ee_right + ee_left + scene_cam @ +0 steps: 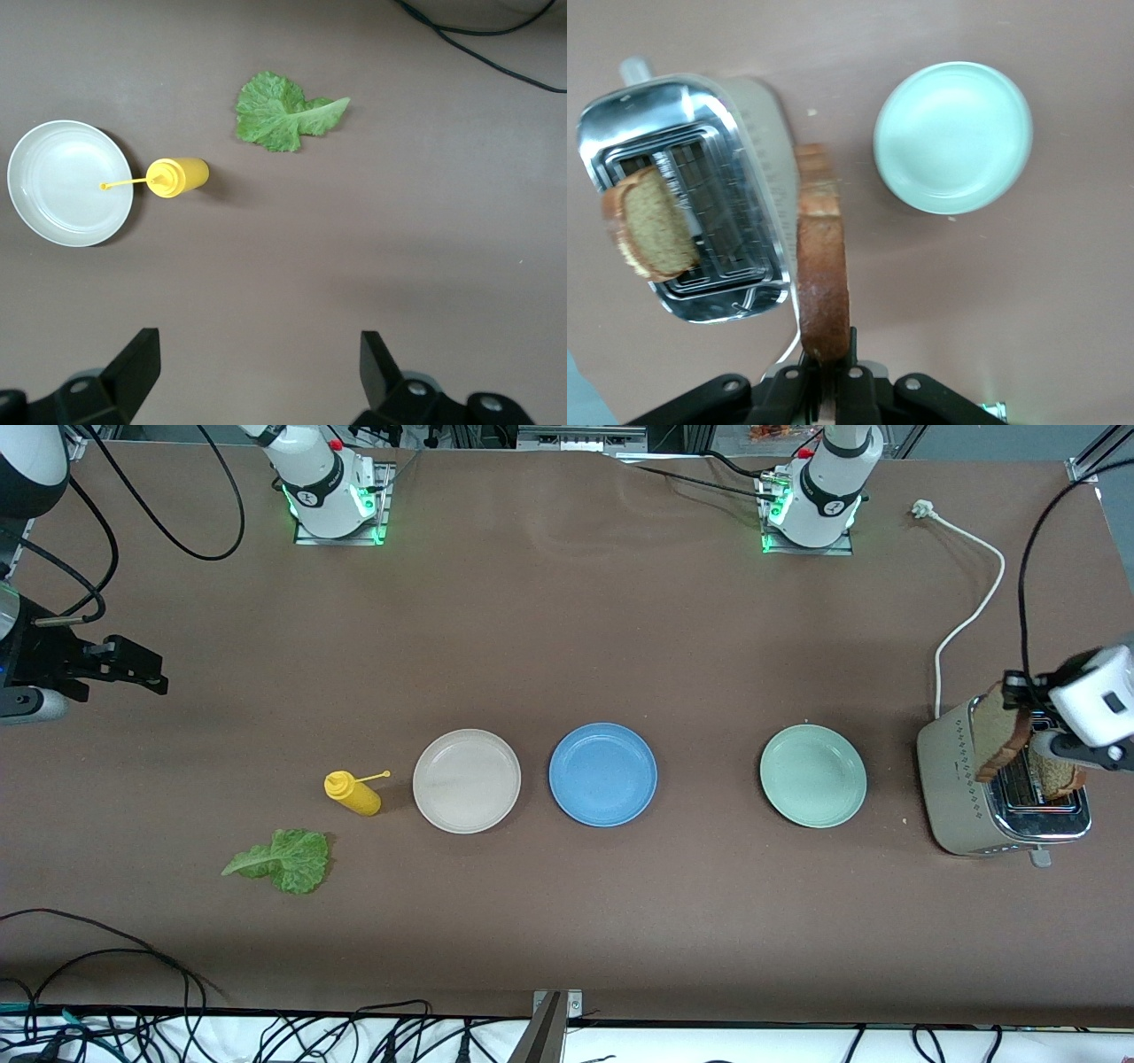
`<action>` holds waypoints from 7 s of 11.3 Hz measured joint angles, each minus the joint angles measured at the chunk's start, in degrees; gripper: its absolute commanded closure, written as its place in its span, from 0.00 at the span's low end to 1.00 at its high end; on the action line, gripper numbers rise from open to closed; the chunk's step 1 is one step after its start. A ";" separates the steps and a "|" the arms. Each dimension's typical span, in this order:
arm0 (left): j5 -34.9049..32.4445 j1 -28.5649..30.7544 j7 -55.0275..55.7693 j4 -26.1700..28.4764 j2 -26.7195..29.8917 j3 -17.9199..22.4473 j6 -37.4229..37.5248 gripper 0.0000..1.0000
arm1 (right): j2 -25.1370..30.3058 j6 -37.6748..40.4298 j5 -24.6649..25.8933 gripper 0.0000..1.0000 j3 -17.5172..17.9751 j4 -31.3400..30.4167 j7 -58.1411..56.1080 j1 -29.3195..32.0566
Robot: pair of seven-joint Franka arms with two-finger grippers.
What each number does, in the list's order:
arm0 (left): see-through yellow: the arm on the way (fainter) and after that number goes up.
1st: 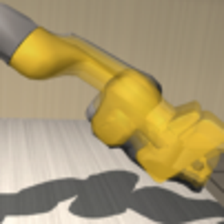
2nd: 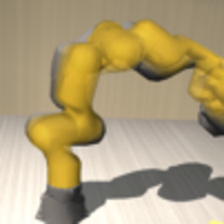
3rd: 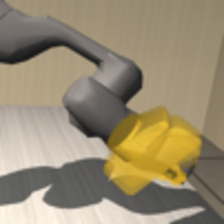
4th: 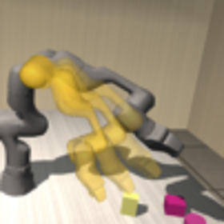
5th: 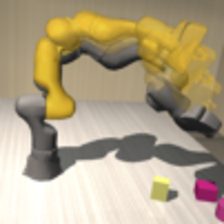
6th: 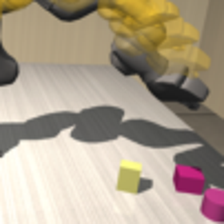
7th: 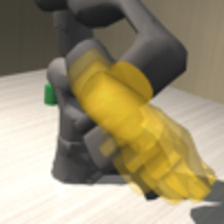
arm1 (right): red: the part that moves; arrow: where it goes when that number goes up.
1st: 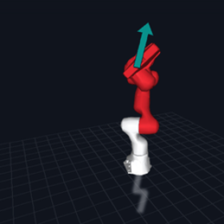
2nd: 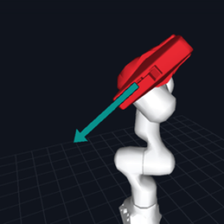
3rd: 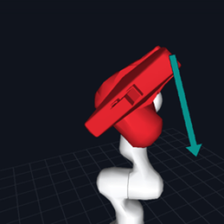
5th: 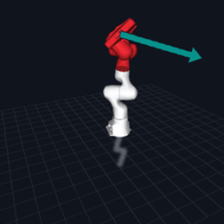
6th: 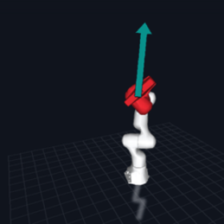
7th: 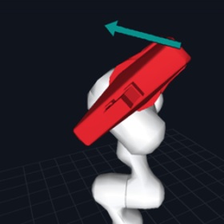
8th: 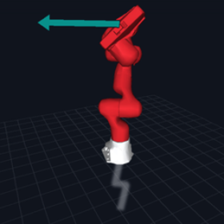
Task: Make sandwich in blue plate with both arms
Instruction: 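Carry the bread slice with the left gripper over the blue plate, then lay the bread on the blue plate while the right gripper reaches out, then grasp the lettuce leaf with the right gripper while the left gripper withdraws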
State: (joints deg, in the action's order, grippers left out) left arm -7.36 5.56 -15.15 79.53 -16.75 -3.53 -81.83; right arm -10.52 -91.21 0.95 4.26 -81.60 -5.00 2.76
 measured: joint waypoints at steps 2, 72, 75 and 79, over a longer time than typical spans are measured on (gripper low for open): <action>0.03 -5.48 0.14 0.05 1.29 -0.24 1.66 1.00 | 0.00 0.00 -0.01 0.00 0.00 0.00 0.00 0.00; 9.39 -15.97 4.57 -2.59 1.83 4.01 -0.67 0.00 | -35.28 -41.58 0.53 0.00 -1.37 -2.25 -9.16 0.99; 9.31 -11.01 4.54 -5.37 1.80 4.41 -0.23 0.00 | -36.27 -44.06 0.53 0.00 -1.24 -2.26 -9.26 0.76; 9.30 -10.34 6.94 1.66 5.56 4.03 -2.88 0.00 | -37.82 -48.42 0.55 0.00 -1.17 -2.23 -9.43 -0.06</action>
State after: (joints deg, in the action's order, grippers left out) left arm 1.94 -4.78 -8.21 81.20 -11.20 0.51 -84.71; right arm -48.34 -139.63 1.50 3.09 -83.83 -14.43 2.70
